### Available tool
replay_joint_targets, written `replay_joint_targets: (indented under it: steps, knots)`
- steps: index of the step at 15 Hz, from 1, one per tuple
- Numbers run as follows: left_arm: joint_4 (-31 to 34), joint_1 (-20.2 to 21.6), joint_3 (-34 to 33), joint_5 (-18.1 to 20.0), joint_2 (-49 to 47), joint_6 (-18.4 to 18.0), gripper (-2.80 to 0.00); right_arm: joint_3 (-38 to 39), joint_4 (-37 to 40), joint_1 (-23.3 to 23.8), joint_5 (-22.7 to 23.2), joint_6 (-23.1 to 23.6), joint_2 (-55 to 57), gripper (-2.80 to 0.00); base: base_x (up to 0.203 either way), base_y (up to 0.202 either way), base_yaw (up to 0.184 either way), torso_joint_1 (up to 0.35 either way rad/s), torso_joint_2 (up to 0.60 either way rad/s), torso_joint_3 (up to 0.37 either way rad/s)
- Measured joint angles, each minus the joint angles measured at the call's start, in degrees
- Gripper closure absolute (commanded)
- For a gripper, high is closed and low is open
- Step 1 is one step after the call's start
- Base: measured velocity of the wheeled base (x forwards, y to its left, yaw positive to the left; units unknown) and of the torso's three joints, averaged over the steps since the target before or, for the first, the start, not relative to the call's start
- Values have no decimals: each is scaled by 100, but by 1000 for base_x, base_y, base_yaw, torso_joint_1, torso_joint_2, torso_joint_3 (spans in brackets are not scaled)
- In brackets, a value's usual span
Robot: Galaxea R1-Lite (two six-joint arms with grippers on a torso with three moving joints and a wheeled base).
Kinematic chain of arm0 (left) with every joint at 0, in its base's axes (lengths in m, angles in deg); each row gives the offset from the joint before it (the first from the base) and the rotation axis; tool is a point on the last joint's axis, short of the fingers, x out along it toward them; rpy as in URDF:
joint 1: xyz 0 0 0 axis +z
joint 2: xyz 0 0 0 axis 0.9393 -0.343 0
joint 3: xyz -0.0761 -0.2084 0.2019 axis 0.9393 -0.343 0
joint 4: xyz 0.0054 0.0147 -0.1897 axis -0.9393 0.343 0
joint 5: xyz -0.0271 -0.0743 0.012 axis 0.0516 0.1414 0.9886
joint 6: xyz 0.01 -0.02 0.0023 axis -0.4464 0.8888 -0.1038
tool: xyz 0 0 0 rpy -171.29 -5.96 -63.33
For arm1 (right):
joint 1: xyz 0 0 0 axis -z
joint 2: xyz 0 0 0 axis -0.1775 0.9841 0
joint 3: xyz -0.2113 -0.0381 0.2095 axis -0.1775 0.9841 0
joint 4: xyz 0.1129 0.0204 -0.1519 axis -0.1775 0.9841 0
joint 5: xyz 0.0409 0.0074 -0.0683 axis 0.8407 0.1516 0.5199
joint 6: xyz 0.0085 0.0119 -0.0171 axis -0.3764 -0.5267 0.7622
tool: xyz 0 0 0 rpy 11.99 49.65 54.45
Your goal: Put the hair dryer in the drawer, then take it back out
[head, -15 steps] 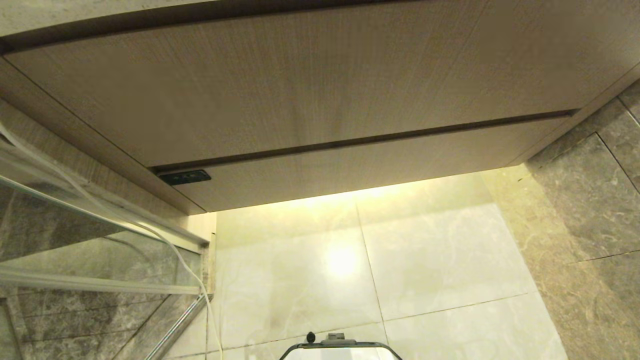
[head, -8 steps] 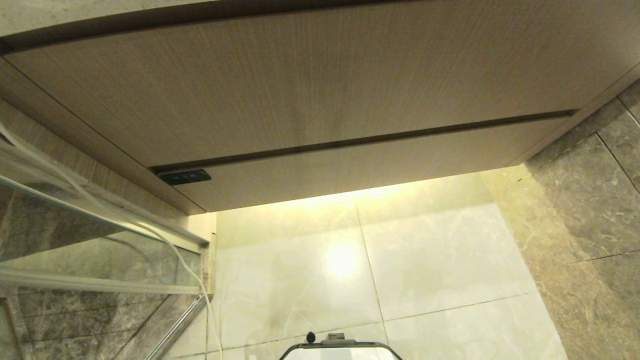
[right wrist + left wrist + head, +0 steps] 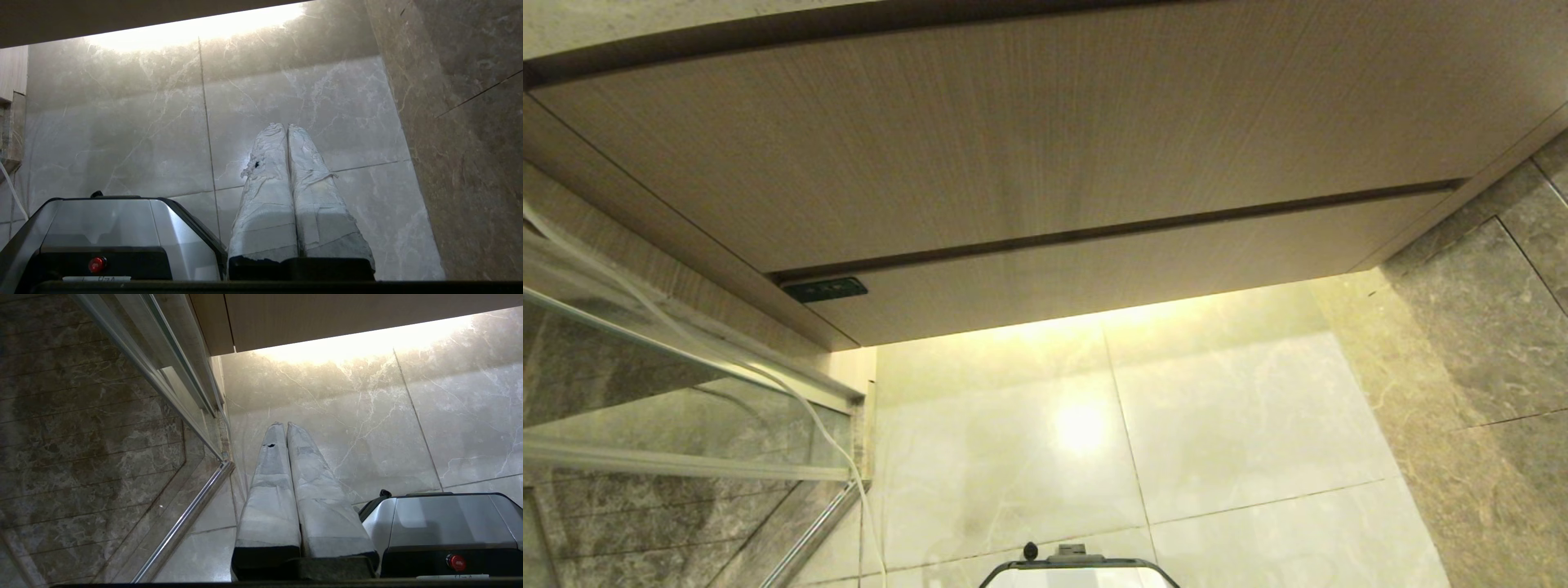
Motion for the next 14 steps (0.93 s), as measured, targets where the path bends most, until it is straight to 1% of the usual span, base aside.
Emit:
replay_joint_targets:
  steps: [14]
  knots:
    - [0,0,0,-3,0,-1,0,0,-10,0,9,12,4,0,0,0,0,0,0,0]
